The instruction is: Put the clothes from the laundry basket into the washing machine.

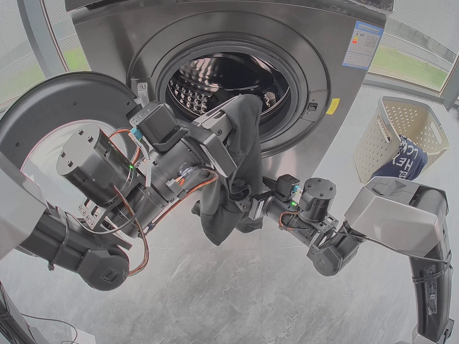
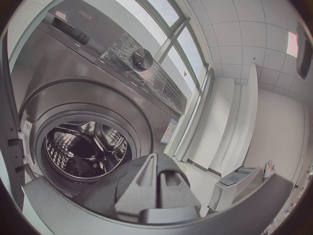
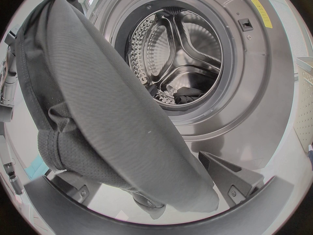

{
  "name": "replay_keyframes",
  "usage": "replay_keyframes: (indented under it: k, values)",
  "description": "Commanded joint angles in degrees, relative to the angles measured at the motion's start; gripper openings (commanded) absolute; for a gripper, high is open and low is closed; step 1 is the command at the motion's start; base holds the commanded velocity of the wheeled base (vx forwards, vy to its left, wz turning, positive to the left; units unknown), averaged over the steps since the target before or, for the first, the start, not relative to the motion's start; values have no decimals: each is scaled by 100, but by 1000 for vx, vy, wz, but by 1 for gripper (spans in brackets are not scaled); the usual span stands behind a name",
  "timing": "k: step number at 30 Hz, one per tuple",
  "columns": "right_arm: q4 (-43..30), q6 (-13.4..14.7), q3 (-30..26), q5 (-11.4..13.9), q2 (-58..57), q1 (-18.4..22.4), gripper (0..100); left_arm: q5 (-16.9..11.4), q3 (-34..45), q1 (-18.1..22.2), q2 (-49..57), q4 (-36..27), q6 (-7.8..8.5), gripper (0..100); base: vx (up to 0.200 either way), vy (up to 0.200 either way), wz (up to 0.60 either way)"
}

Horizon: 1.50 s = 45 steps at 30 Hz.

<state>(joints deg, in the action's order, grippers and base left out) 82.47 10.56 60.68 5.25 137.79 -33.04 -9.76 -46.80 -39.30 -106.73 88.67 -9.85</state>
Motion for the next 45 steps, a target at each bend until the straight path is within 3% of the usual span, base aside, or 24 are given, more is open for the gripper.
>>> replay_keyframes:
  k: [1,8,9,13,17,23,29,34,45]
  values:
    - [-20,-1,321,2,248,-19,100,-8,-5,-51,3,1,1,0,0,0,0]
    - [-47,-10,664,-16,433,-19,100,-8,-5,-51,47,1,1,0,0,0,0]
    - [-20,-10,690,-16,442,-36,0,-8,-5,-51,56,1,-8,0,0,0,0]
    - [15,-106,664,2,433,-36,0,27,-5,19,64,-17,-17,0,0,0,0]
    - [182,-291,515,37,310,96,0,361,215,467,-6,-52,36,0,0,0,0]
    - [243,-273,-276,37,-490,377,0,361,734,1003,-15,1,27,0,0,0,0]
    - [314,-238,-496,11,-1096,526,0,361,1226,1373,-234,-43,53,0,0,0,0]
    - [261,-186,-496,-24,-1439,430,0,361,1621,1390,-612,10,106,0,0,0,0]
    - [199,-159,-417,-209,-1650,-80,0,352,1683,1320,-1623,27,273,0,0,0,0]
